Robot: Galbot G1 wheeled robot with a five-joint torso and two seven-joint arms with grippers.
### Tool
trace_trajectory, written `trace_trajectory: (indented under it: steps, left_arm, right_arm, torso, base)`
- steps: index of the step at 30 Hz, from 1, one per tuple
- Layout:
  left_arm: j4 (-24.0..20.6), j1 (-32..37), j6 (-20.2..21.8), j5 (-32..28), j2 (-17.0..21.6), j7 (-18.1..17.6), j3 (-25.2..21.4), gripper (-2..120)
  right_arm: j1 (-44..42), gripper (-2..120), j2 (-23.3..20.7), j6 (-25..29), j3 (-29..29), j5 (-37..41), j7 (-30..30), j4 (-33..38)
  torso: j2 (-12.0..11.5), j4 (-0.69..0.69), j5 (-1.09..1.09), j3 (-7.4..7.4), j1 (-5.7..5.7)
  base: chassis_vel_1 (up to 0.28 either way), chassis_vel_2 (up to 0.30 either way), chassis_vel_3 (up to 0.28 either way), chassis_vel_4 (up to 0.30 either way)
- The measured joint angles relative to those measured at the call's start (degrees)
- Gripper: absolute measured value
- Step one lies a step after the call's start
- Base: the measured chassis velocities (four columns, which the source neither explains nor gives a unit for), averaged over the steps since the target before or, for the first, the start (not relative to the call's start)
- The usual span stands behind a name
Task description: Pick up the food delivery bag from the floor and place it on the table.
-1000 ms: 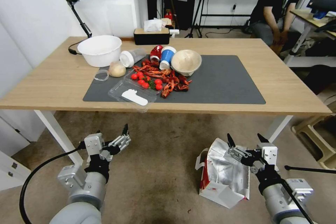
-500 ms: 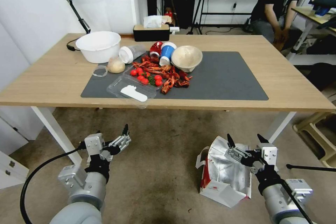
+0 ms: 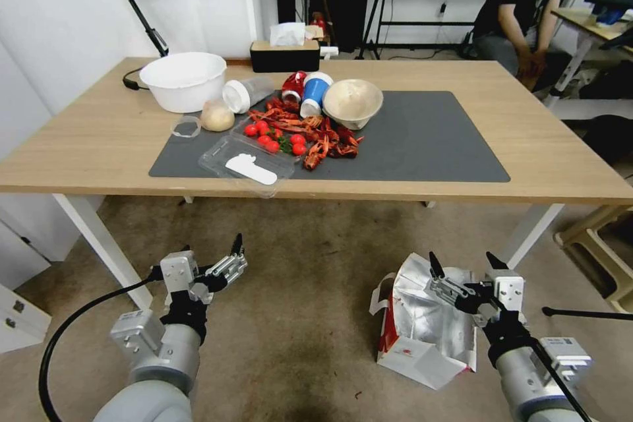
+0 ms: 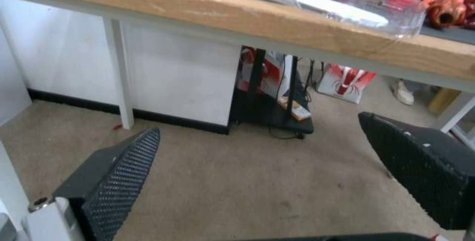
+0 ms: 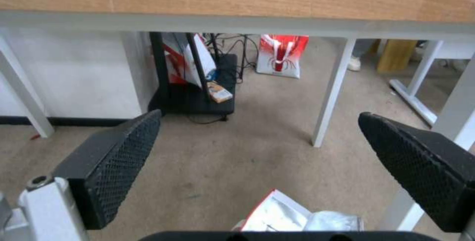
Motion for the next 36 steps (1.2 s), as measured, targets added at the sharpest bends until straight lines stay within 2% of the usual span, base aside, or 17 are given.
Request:
trace_trajectory:
  steps: [8, 23, 36]
  left_arm:
    - [0.2, 0.0, -0.1, 0.1, 0.0, 0.0, 0.0, 100]
    - [0.4, 0.1, -0.3, 0.7, 0.0, 0.0, -0.3, 100]
    - [0.3, 0.1, -0.3, 1.4, -0.2, 0.2, -0.3, 100]
  right_arm:
    - [0.0, 100, 0.0, 0.0, 0.0, 0.0, 0.0, -0.1]
    - [0.2, 100, 0.0, 0.0, 0.0, 0.2, -0.1, -0.5]
    - [0.1, 100, 0.0, 0.0, 0.0, 0.1, -0.1, -0.4]
  torso:
    - [-1.6, 0.00, 0.00, -1.03, -0.63]
    - [-7.2, 0.00, 0.00, -4.40, -2.82]
    - [-10.3, 0.00, 0.00, -6.30, -3.98]
  base:
    - [0.000, 0.000, 0.000, 0.000]
    - [0.000, 0.000, 0.000, 0.000]
    - [0.000, 0.000, 0.000, 0.000]
